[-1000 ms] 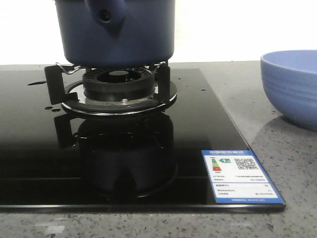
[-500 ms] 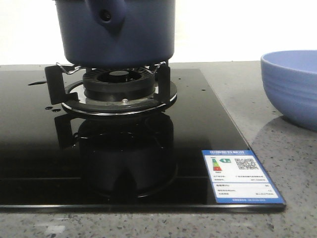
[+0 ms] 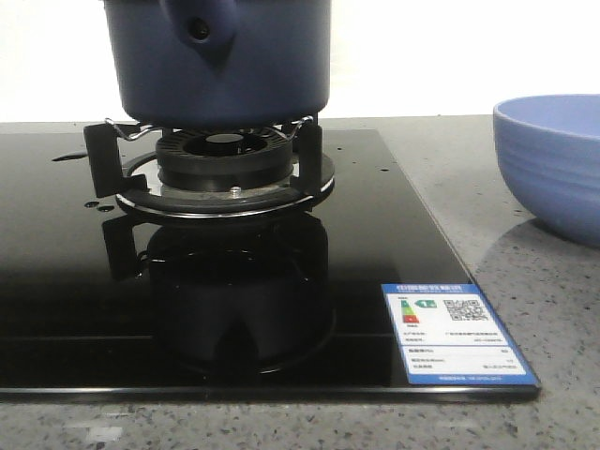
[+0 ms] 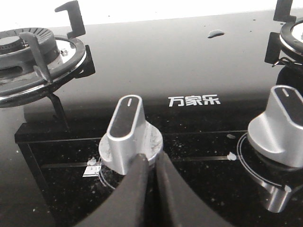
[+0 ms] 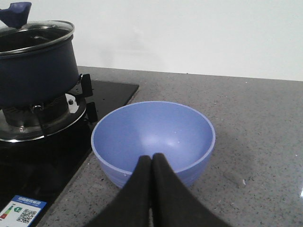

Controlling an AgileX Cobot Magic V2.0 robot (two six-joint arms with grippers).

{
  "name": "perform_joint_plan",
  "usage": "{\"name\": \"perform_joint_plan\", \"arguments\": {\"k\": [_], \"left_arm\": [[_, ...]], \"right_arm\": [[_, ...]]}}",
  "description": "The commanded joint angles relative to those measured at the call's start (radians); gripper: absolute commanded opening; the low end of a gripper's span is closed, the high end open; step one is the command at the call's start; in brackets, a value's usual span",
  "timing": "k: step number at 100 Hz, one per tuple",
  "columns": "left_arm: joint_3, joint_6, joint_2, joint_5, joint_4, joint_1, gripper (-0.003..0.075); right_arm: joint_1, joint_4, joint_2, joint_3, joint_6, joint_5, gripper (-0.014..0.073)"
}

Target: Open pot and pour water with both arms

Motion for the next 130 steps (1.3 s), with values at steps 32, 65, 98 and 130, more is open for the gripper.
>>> {"name": "perform_joint_plan", "arguments": {"k": [32,65,98,130], "left_arm": [[0.027,-0.009,-0.025,-0.041,-0.016,0.001,-0.0020],[0.027,-0.009,-0.025,-0.041,-0.016,0.001,-0.0020],[0.027,-0.009,-0.025,-0.041,-0.016,0.001,-0.0020],[0.027,-0.009,-0.025,-0.041,-0.016,0.001,-0.0020]], "right_arm": [[0.001,0.009,-0.008,-0.019,-0.013,-0.083,-0.0063],[-0.027,0.005,-0.008,0.114,-0.001,-0.181,-0.0063],[-0.207,-0.207,-0.010,0.435,0.259,-0.648,-0.0063],[-0.209,-0.207,-0.015,0.462,0.259,-0.363,-0.0063]]}}
